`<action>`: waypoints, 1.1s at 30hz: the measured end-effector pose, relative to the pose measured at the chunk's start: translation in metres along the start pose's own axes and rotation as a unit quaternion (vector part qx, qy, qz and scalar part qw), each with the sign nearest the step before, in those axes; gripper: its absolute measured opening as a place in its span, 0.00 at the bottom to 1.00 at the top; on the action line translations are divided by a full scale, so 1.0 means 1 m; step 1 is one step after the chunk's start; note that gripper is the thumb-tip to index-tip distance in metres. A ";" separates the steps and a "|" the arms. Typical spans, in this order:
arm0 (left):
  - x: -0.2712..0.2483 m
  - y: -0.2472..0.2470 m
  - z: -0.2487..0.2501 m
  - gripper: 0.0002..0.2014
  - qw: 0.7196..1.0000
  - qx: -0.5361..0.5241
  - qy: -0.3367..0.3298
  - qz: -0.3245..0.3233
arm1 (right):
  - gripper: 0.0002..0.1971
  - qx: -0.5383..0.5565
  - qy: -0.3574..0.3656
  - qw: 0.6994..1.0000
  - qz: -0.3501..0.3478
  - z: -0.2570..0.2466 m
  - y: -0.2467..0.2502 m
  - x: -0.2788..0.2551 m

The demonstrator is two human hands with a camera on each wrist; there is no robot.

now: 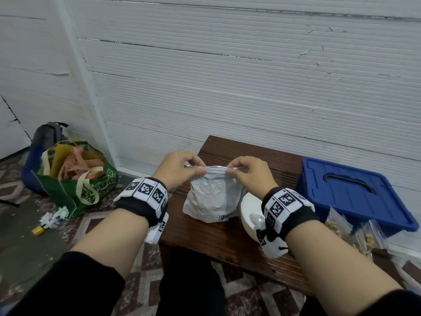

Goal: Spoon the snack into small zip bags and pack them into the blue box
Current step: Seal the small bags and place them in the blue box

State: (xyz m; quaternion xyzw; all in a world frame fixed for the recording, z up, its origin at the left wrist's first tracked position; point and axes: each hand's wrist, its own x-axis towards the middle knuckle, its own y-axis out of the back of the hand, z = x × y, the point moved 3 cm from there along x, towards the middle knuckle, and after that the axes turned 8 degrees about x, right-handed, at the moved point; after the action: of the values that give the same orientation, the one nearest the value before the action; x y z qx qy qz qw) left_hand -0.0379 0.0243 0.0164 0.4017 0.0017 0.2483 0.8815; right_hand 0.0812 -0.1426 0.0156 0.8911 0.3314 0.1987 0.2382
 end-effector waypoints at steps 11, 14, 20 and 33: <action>0.005 -0.009 0.001 0.05 0.999 0.035 -0.016 -0.009 | 0.06 -0.104 0.003 0.994 0.025 -0.009 -0.008 0.000; 0.007 -0.014 0.008 0.07 0.998 0.064 -0.026 -0.003 | 0.09 -0.101 0.004 0.994 0.040 -0.010 -0.011 0.002; 0.006 -0.019 0.014 0.10 0.992 0.121 -0.018 0.020 | 0.06 -0.113 0.015 0.992 0.045 -0.009 -0.017 0.000; -0.001 -0.014 0.018 0.05 0.992 0.124 -0.016 0.026 | 0.12 -0.077 -0.014 0.989 0.123 0.008 0.008 -0.013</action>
State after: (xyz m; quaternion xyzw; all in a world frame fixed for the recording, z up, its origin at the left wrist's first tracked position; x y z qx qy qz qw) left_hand -0.0287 0.0031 0.0185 0.5117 0.0082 0.2623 0.8181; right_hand 0.0804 -0.1593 0.0114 0.9068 0.1993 0.2388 0.2845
